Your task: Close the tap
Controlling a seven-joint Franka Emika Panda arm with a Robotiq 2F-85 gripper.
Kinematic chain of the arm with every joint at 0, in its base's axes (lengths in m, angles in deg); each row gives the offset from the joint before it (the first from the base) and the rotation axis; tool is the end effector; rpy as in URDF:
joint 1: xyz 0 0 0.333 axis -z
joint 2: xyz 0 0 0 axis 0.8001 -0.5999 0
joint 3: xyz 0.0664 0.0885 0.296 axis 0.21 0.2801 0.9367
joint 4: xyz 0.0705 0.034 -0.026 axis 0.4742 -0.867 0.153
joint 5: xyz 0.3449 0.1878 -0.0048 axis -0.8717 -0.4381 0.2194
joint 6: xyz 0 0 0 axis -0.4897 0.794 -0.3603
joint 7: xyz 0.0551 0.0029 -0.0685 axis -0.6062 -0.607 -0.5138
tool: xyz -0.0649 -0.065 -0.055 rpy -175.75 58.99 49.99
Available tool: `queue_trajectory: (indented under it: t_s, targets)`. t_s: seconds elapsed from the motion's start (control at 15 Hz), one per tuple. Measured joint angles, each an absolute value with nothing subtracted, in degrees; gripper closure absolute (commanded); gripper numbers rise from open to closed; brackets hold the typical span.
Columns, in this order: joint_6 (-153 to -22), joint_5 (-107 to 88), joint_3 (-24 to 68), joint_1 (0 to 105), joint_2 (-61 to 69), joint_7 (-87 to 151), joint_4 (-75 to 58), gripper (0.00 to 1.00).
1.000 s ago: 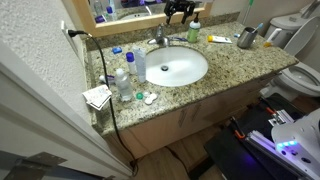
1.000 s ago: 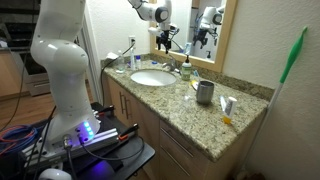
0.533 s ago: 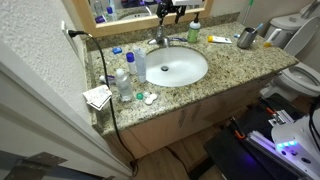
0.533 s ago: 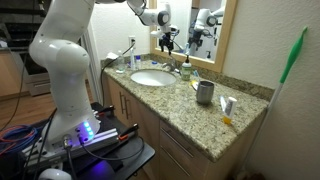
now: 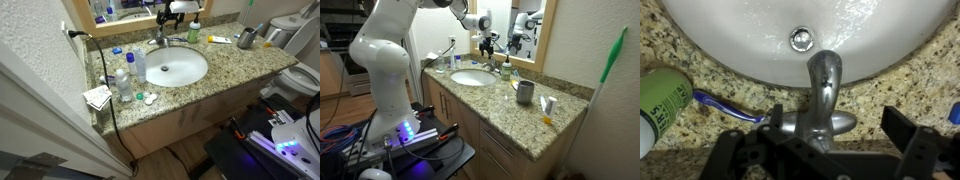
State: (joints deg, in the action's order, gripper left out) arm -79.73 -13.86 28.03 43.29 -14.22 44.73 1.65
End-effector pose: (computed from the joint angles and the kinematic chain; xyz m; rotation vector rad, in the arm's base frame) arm 0.7161 0.1472 0.3519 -3.0491 0.1730 -0.2297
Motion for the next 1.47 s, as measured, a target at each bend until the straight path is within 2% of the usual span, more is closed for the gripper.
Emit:
queue_trajectory:
  t_s: [0.47, 0.53, 0.67, 1.2, 1.27, 1.47]
  targets:
    - [-82.86, -13.78, 27.74, 43.23, -18.89, 45.15, 8.2, 0.0]
    - [-82.87, -13.78, 27.74, 43.23, -19.3, 45.16, 8.92, 0.25]
    - [-82.85, -13.83, 27.77, 43.21, -19.81, 45.16, 9.89, 0.32]
    - [-82.79, -13.9, 27.77, 43.22, -20.57, 45.2, 11.98, 0.89]
    - [-82.75, -13.9, 27.76, 43.22, -20.57, 45.28, 12.0, 0.95]
    - [-82.71, -13.9, 27.66, 43.23, -20.59, 46.72, 12.01, 0.94]
